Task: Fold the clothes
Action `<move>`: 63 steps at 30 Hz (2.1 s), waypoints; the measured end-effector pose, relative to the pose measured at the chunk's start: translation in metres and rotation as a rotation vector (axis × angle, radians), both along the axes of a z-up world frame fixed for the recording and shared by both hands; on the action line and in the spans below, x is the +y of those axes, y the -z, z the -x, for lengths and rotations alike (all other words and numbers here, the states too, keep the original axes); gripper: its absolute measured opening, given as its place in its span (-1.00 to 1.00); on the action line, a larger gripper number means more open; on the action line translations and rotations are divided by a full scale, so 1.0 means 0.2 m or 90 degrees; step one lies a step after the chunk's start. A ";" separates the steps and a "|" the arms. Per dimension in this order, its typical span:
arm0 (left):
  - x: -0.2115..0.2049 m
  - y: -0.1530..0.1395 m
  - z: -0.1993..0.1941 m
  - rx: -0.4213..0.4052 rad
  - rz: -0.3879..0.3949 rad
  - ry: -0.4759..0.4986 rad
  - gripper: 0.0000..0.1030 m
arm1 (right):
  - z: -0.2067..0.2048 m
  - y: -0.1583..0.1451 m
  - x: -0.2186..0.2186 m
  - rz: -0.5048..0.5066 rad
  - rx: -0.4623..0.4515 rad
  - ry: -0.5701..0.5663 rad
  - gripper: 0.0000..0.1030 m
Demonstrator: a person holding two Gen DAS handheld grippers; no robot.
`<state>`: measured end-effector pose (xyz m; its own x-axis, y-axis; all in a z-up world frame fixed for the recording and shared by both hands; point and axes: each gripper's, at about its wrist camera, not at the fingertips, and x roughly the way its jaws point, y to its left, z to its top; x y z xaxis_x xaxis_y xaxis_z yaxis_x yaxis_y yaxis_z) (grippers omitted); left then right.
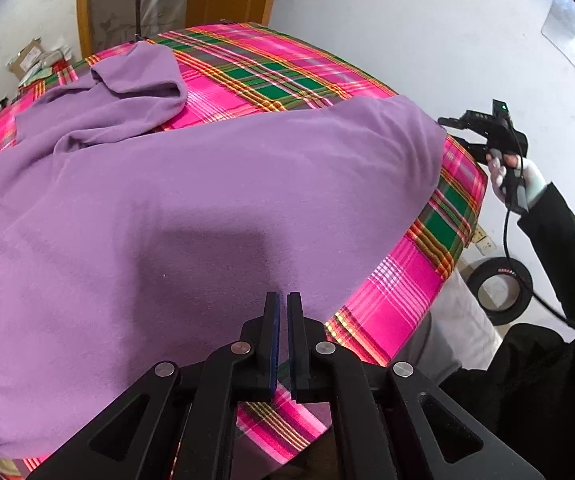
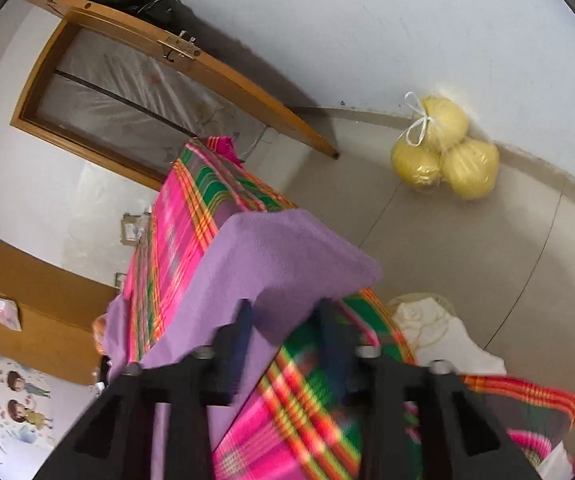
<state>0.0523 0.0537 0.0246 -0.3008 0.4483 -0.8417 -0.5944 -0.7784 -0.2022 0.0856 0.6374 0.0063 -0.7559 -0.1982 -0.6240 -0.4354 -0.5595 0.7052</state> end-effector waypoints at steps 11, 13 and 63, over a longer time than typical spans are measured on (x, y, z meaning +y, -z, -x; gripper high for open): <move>-0.11 0.00 0.07 -0.018 -0.009 -0.081 -0.93 | -0.15 -0.22 -0.07 -0.124 0.009 0.042 -0.89; -0.12 0.00 0.08 -0.025 -0.008 -0.090 -0.93 | -0.12 -0.16 -0.05 -0.119 -0.032 0.027 -0.85; -1.29 0.03 0.41 -0.085 -0.034 -0.471 -0.74 | 0.75 -0.42 -1.86 -0.319 0.086 -0.523 -0.62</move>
<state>-0.0288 -0.2046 0.0180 -0.4369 0.2104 -0.8745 0.1120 -0.9520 -0.2850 -0.0635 0.2646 0.0903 -0.5720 -0.4304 -0.6983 0.2918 -0.9024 0.3171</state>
